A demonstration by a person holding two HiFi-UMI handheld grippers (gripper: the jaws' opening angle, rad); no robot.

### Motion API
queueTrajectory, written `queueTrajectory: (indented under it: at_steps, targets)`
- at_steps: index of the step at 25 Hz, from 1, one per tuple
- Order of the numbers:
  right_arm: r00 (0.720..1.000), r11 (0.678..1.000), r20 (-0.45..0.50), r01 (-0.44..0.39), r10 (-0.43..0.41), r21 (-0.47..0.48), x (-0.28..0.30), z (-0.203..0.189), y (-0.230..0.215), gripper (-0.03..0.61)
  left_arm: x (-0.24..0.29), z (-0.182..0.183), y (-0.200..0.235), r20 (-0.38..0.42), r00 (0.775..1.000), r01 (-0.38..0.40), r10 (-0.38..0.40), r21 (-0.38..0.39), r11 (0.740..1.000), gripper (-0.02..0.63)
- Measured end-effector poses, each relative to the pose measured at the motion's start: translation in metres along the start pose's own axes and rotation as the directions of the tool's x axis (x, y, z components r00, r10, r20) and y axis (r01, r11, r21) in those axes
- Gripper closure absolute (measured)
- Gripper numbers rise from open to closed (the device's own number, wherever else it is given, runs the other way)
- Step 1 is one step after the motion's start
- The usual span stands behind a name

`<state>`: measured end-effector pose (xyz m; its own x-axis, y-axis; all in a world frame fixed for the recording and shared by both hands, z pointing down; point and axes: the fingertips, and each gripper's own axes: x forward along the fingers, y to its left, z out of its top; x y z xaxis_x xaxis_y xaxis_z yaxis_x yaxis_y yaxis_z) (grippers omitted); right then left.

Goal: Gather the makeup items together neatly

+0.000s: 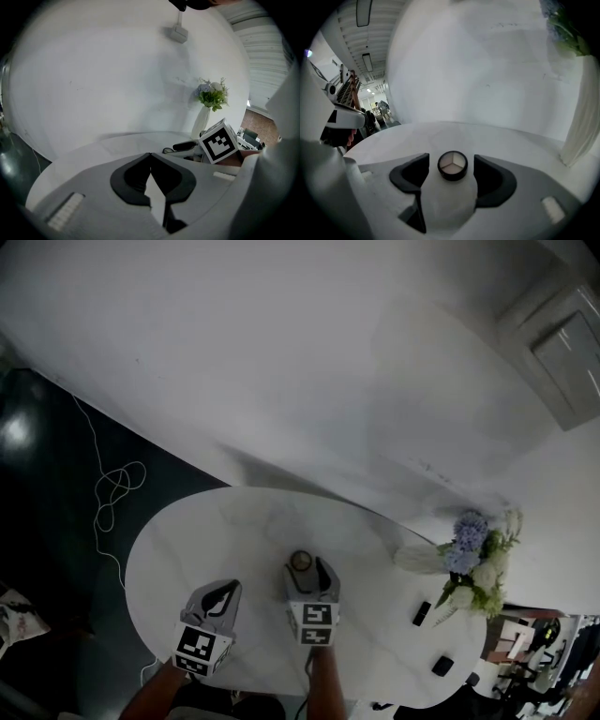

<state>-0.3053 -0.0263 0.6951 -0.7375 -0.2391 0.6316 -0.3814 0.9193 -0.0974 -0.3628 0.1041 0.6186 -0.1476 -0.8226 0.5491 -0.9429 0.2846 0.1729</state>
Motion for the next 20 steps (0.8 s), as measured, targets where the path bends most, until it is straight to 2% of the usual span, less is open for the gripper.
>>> queueTrajectory:
  at_steps: [6, 8, 9, 15, 20]
  targets:
    - [0.997, 0.999, -0.07, 0.015, -0.018, -0.049, 0.01, -0.006, -0.001, 0.29, 0.002, -0.005, 0.006, -0.015, 1.0, -0.01, 0.01, -0.016, 1.0, 0.603]
    - [0.996, 0.997, -0.082, 0.026, -0.032, -0.079, 0.013, -0.006, -0.002, 0.323, 0.002, -0.006, 0.007, -0.019, 1.0, -0.014, 0.013, -0.022, 1.0, 0.603]
    - [0.996, 0.996, -0.082, 0.029, -0.037, -0.088, 0.013, -0.006, -0.002, 0.359, 0.001, -0.007, 0.007, -0.02, 1.0, -0.015, 0.014, -0.025, 1.0, 0.603]
    - [0.996, 0.996, -0.079, 0.028, -0.034, -0.086, 0.013, -0.004, -0.002, 0.36, 0.0, -0.006, 0.008, -0.015, 1.0, -0.015, 0.015, -0.026, 1.0, 0.603]
    - [0.998, 0.998, -0.04, 0.039, -0.041, -0.056, 0.003, 0.005, -0.003, 0.362, -0.003, -0.002, 0.009, -0.007, 1.0, -0.013, 0.013, -0.02, 1.0, 0.603]
